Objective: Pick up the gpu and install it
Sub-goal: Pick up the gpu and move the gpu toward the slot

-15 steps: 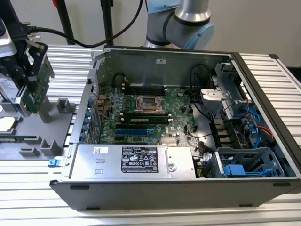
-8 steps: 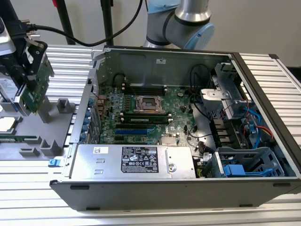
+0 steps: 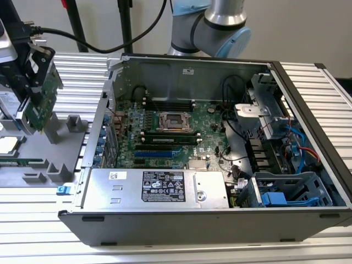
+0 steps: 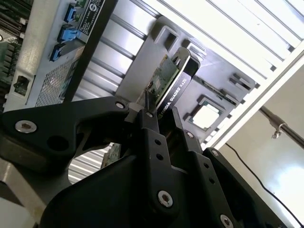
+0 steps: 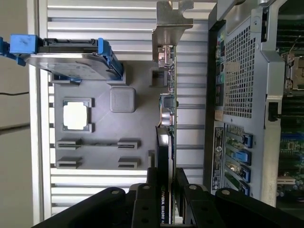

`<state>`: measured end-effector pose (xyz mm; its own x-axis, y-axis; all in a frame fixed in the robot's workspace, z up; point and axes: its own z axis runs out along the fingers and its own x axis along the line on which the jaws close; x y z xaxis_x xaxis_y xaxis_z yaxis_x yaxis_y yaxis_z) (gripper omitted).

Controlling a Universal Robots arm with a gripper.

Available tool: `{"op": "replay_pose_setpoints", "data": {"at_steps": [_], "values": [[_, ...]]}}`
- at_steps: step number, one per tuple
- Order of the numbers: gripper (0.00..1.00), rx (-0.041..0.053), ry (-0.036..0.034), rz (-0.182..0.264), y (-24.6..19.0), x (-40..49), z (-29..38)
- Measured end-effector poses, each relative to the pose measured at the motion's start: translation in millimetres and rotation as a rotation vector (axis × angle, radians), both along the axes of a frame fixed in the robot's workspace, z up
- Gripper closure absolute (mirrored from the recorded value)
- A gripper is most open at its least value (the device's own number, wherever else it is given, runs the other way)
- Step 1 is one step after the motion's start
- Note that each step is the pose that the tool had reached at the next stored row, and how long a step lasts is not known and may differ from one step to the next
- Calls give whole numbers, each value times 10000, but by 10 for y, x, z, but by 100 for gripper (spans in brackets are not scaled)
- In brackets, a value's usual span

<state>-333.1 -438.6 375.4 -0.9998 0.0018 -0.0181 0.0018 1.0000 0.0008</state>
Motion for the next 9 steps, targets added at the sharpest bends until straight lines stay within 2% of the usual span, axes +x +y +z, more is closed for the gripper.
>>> {"op": "replay_pose_setpoints", "data": {"at_steps": [9], "values": [[100, -5, -1, 1, 0, 0, 31]]}}
